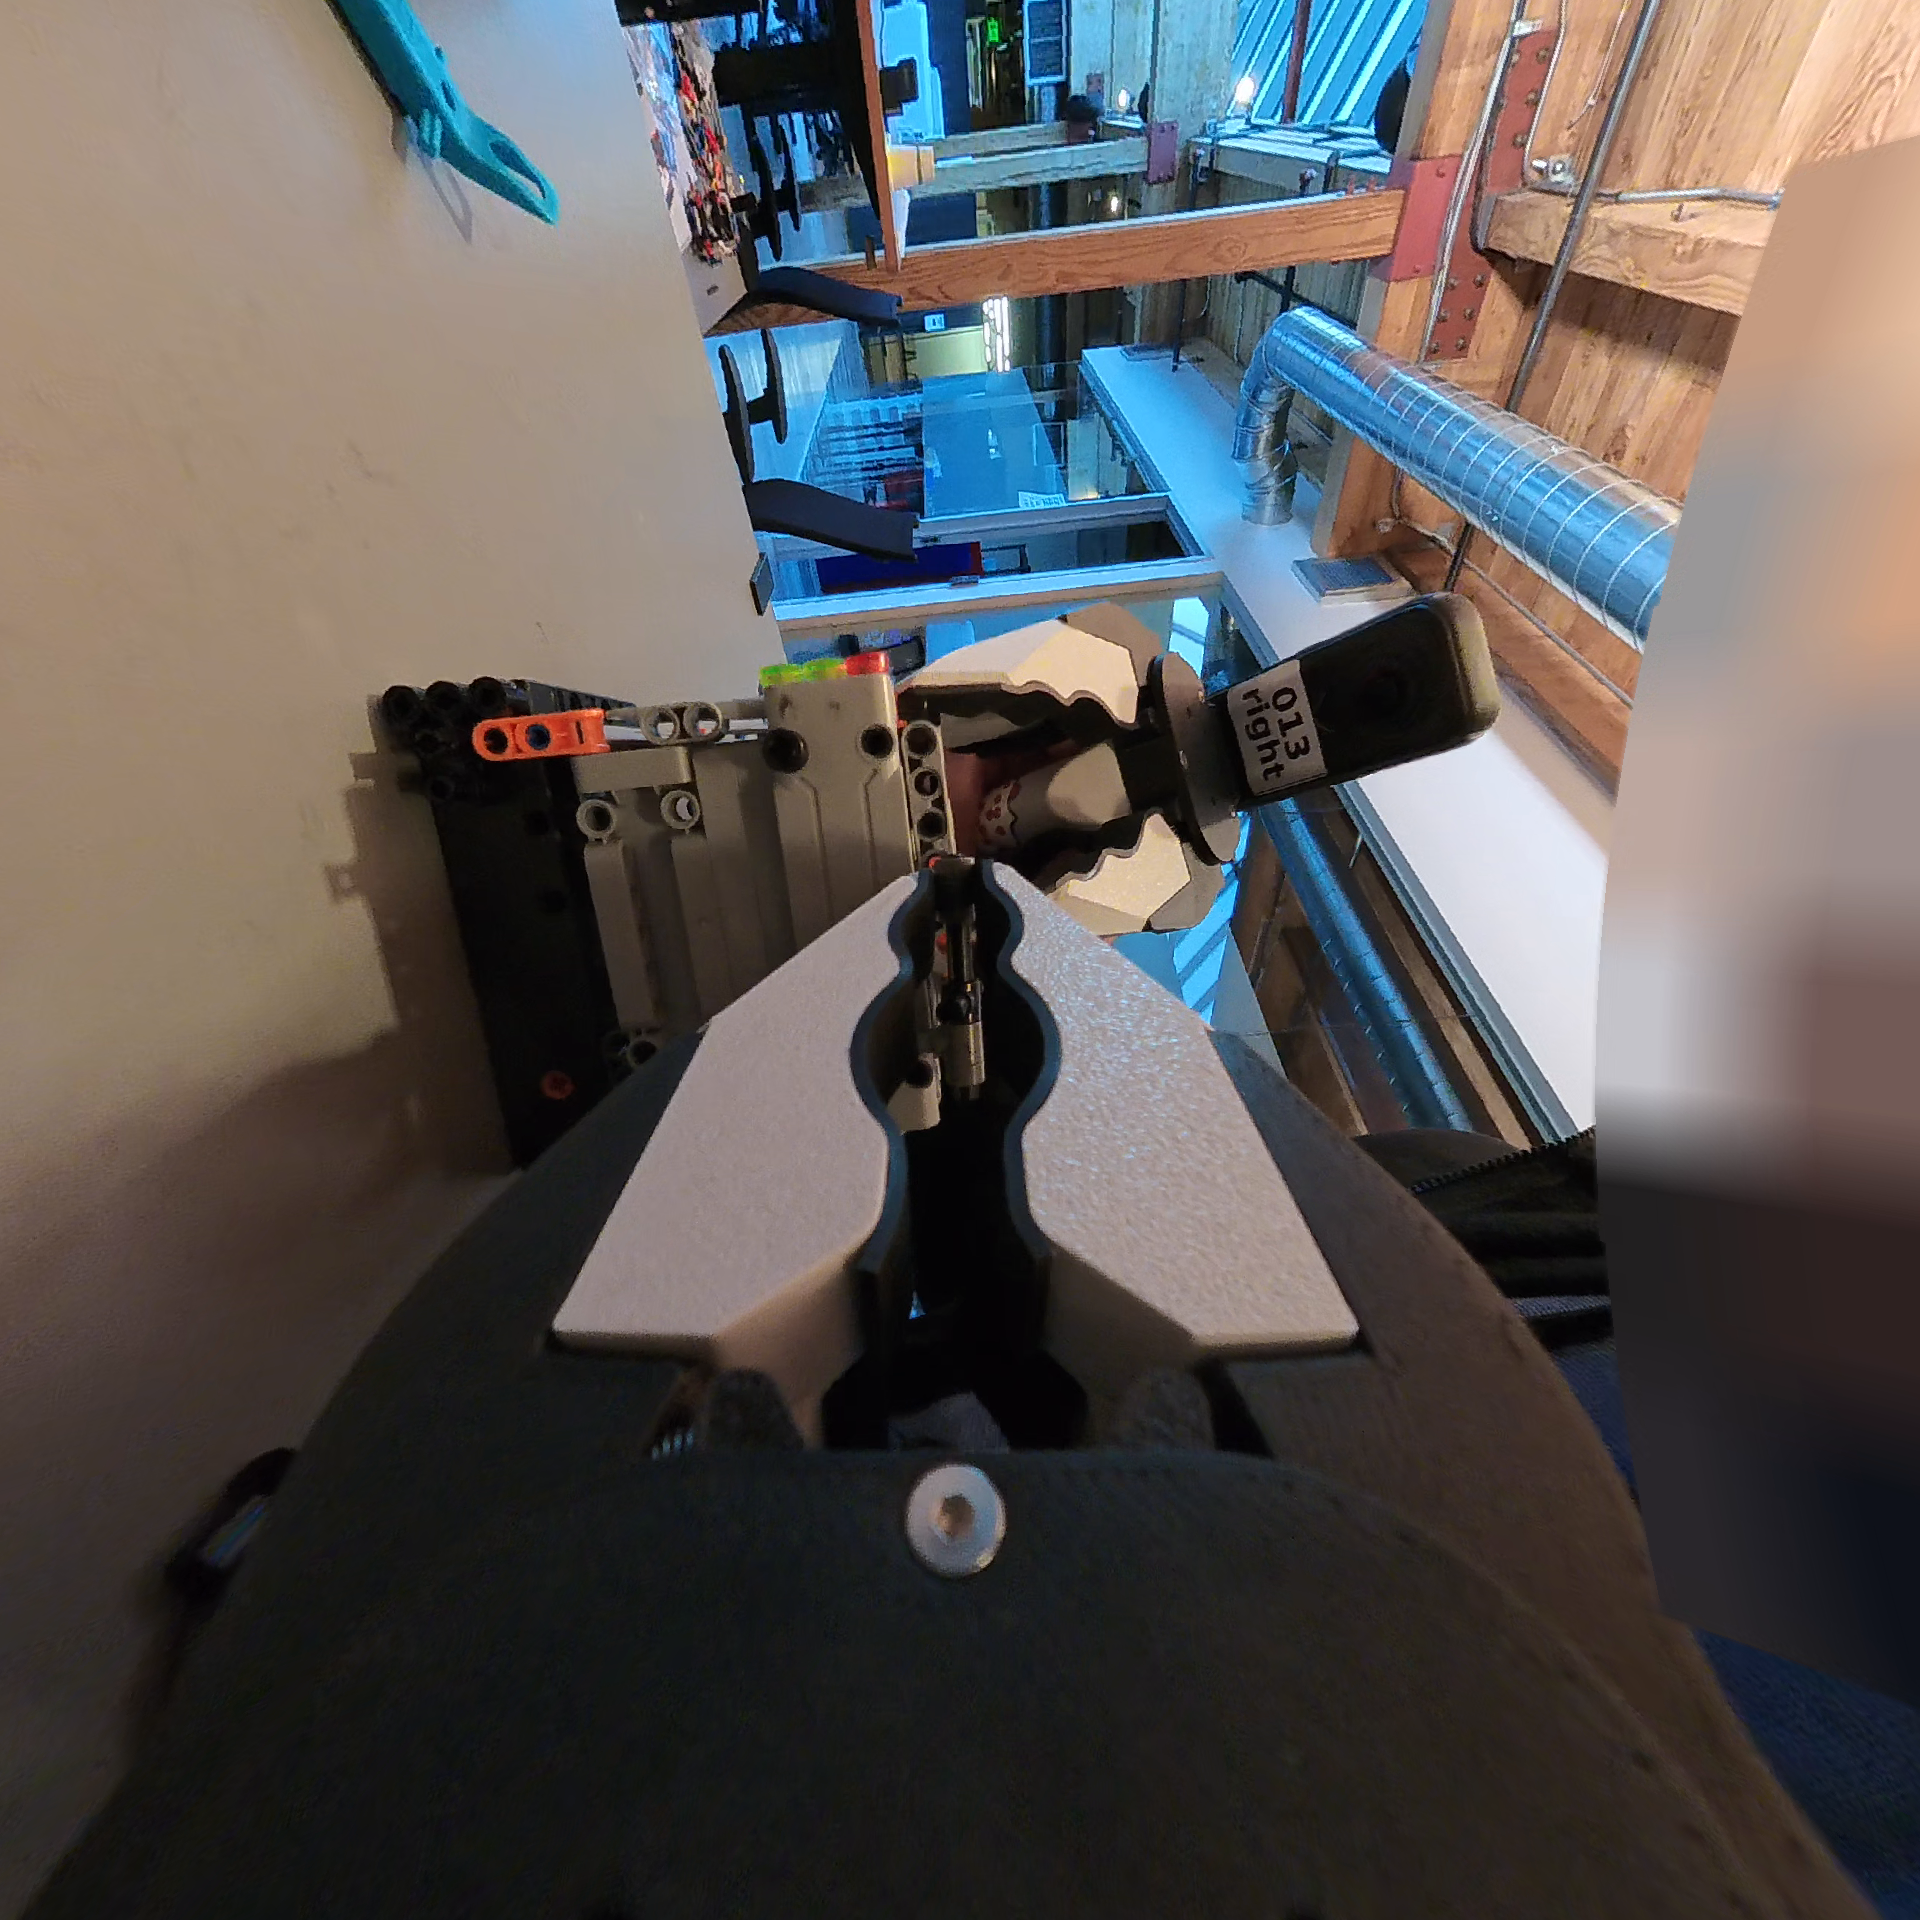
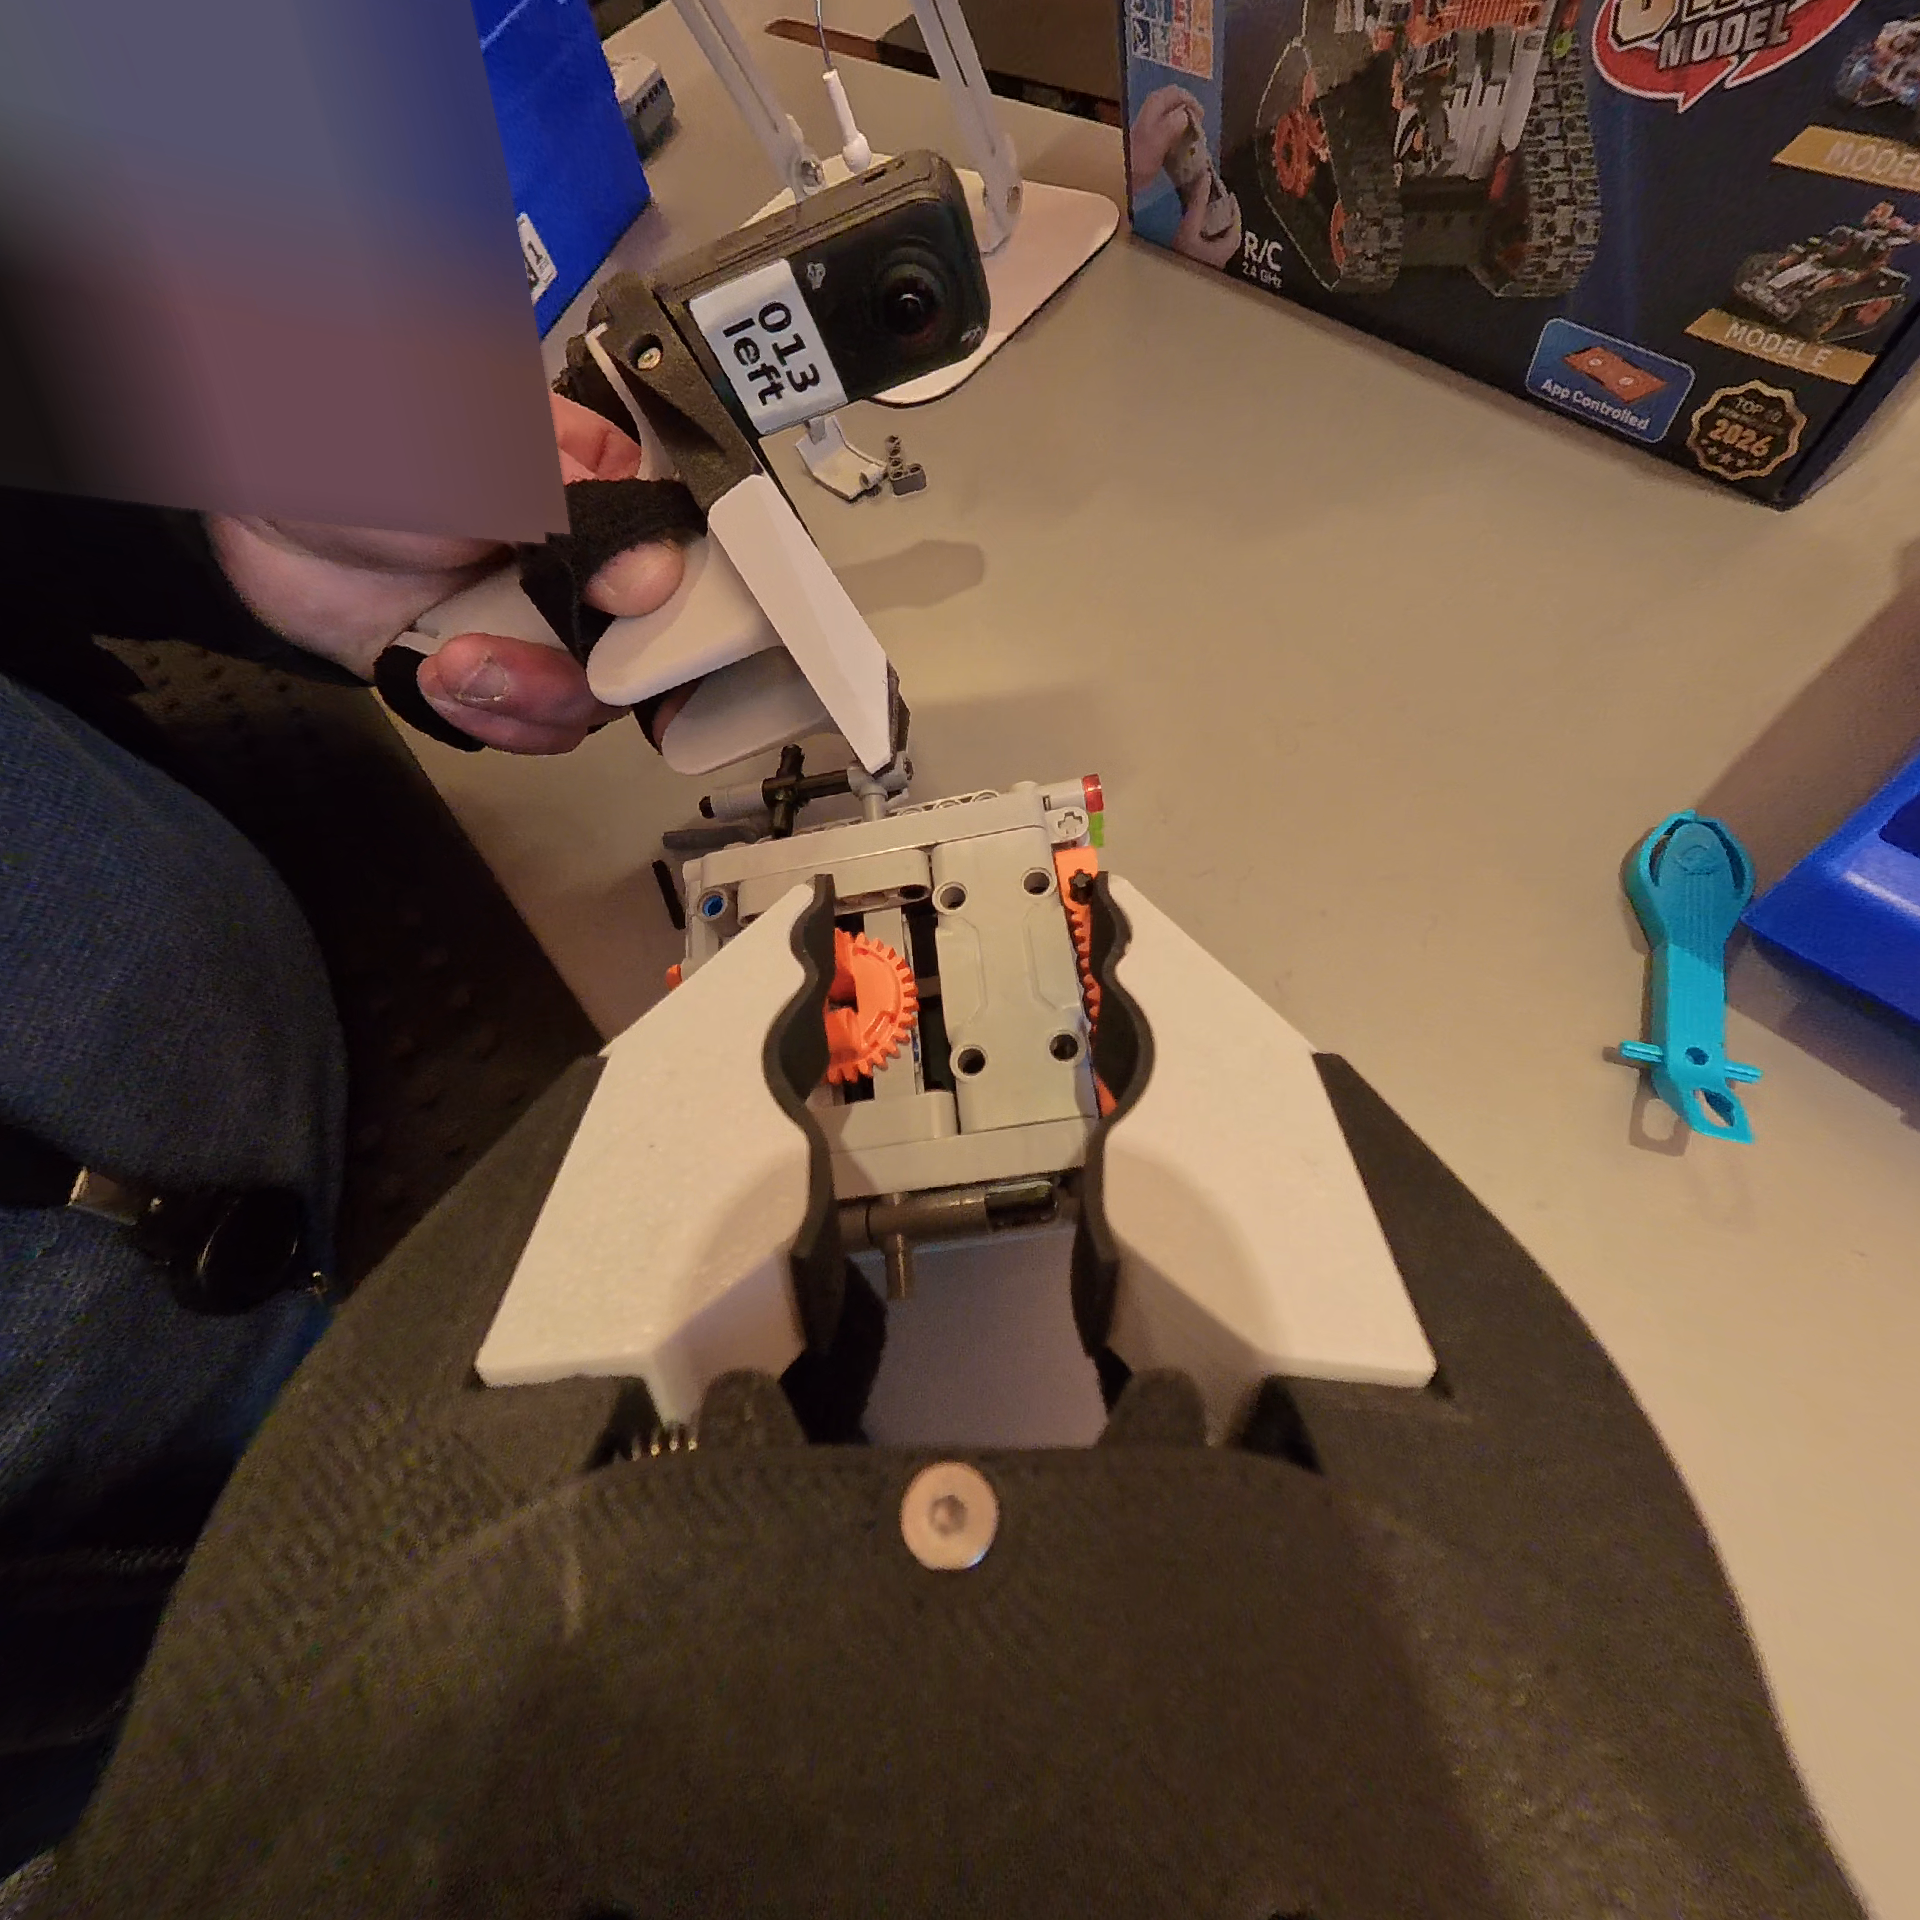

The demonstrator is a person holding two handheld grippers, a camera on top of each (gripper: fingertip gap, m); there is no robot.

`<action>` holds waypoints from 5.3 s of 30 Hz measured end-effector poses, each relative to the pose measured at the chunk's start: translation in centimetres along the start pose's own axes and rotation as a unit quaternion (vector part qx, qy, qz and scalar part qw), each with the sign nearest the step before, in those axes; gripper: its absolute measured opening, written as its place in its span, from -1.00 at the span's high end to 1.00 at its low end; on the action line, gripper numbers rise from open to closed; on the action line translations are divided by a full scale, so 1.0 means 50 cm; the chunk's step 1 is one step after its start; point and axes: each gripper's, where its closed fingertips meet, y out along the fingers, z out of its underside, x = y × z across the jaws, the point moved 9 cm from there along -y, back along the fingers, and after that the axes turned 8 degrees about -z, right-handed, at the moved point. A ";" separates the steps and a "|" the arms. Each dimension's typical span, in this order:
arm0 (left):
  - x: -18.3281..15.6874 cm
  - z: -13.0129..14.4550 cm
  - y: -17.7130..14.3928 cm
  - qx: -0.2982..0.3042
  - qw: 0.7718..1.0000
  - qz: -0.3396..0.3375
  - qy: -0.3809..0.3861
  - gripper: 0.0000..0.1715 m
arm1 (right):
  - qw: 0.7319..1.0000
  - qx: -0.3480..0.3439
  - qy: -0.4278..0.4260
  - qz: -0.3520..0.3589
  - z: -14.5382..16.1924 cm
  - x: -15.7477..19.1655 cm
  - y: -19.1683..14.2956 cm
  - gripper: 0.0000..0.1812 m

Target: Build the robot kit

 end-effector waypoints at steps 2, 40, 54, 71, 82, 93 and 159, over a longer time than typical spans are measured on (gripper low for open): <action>0.000 0.002 0.000 -0.006 1.000 0.000 0.009 0.95 | 1.000 -0.001 0.001 0.000 0.000 0.000 0.000 0.49; -0.004 0.021 0.003 -0.049 0.998 -0.003 0.049 0.95 | 1.000 -0.012 0.001 0.004 0.006 0.008 -0.001 0.47; -0.005 0.020 0.001 -0.053 0.994 -0.017 0.091 0.96 | 1.000 -0.019 -0.005 0.002 0.010 0.010 -0.001 0.47; 0.009 0.015 -0.002 -0.044 0.997 0.020 0.062 0.96 | 0.999 -0.005 -0.027 0.036 0.002 0.024 -0.001 0.36; 0.009 0.021 0.001 -0.043 0.998 0.008 0.041 0.95 | 0.999 0.002 -0.040 0.031 0.001 0.036 0.003 0.41; 0.000 0.023 0.002 -0.062 0.997 -0.007 0.046 0.95 | 0.999 -0.014 -0.039 0.026 0.007 0.032 0.002 0.43; -0.034 0.058 -0.003 -0.121 0.991 0.033 0.038 0.95 | 0.985 0.031 -0.168 -0.007 -0.039 0.062 0.025 0.99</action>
